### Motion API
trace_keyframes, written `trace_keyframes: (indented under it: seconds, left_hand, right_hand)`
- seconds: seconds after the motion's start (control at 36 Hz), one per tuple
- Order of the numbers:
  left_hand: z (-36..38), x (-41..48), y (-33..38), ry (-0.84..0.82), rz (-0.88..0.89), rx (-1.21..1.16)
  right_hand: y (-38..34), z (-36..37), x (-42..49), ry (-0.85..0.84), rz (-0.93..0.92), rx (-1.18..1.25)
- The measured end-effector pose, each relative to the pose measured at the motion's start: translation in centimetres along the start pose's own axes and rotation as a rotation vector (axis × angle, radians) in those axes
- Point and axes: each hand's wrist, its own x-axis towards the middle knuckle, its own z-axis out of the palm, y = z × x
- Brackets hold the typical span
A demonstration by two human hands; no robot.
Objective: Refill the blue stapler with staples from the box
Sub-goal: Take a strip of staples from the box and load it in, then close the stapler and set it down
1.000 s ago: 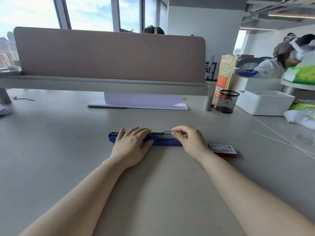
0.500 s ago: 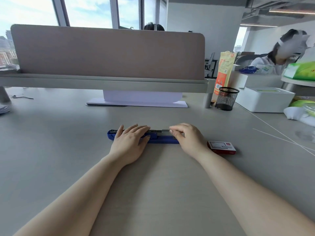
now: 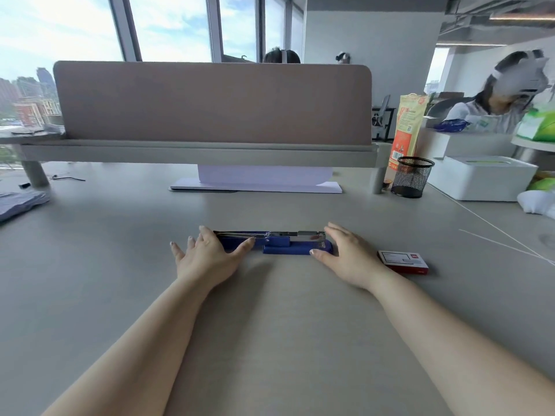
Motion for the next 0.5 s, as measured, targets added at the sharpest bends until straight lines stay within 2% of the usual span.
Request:
trace_keyframes:
  seconds: [0.11,0.25,0.33,0.5]
  left_hand:
    - [-0.3,0.2,0.2,0.052,0.009,-0.103]
    - [-1.4,-0.7,1.4,0.132,0.13,-0.563]
    - [-2.5,-0.9,2.5,0.146,0.236,-0.709]
    - [-1.9,-2.0,4.9,0.011,0.438,-0.868]
  right_hand:
    - [-0.7,-0.2,-0.5,-0.008,-0.024,-0.108]
    - [-0.7,-0.2,-0.4,-0.017,-0.03,-0.106]
    - [-0.6,-0.2,-0.3,-0.036,-0.021,-0.034]
    - [-0.9,-0.8,-0.9,-0.033,0.007,0.05]
